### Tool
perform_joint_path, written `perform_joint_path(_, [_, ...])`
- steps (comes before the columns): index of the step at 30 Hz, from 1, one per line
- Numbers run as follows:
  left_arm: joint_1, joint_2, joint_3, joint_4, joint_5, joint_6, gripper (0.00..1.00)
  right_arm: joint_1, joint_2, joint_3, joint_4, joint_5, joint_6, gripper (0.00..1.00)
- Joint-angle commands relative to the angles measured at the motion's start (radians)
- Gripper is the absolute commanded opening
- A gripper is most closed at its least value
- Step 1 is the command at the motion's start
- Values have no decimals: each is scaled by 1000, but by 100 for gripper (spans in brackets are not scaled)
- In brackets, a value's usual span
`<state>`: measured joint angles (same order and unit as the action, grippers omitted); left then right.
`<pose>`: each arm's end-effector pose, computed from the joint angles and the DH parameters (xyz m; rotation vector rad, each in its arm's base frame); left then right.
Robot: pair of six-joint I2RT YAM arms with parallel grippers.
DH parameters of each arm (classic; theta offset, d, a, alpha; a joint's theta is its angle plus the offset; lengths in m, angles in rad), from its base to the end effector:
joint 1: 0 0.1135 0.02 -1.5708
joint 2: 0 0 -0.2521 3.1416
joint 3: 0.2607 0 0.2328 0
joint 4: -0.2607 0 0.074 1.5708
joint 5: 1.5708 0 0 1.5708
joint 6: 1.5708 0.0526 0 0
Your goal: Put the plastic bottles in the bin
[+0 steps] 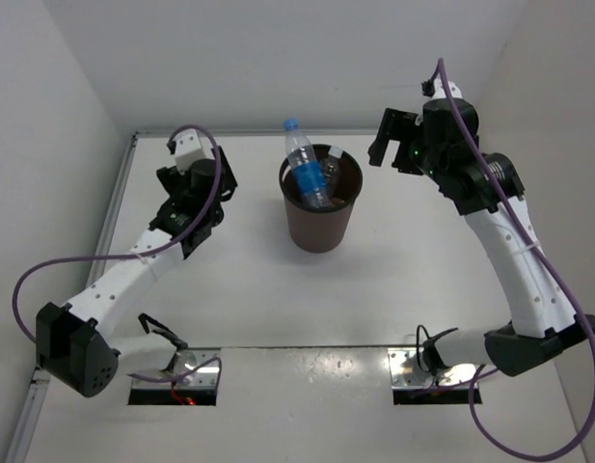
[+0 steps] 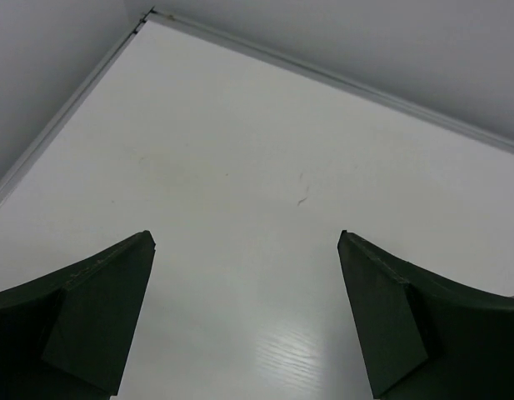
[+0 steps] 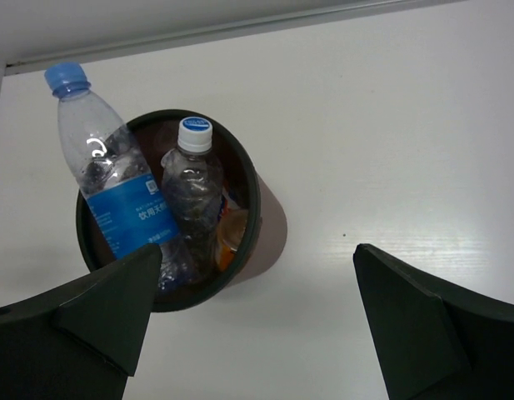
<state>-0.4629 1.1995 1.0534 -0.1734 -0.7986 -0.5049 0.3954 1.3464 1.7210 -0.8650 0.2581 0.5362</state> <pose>0.2539 -0.0846 0.3403 -0.5585 1.7029 0.0641 0.2464 0.0883 0.4386 0.3037 2.0358 0.3148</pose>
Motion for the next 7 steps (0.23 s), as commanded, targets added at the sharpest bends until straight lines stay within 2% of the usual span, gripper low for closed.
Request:
perform_joint_path(1, [9, 14, -26, 86, -51, 65, 99, -3, 13, 12, 41, 4, -8, 100])
perform_joint_path(4, [20, 37, -16, 54, -8, 45, 99, -3, 3, -23, 29, 52, -18, 100])
perform_joint_path(7, [20, 57, -7, 54, -5, 13, 99, -3, -21, -55, 29, 35, -51, 100])
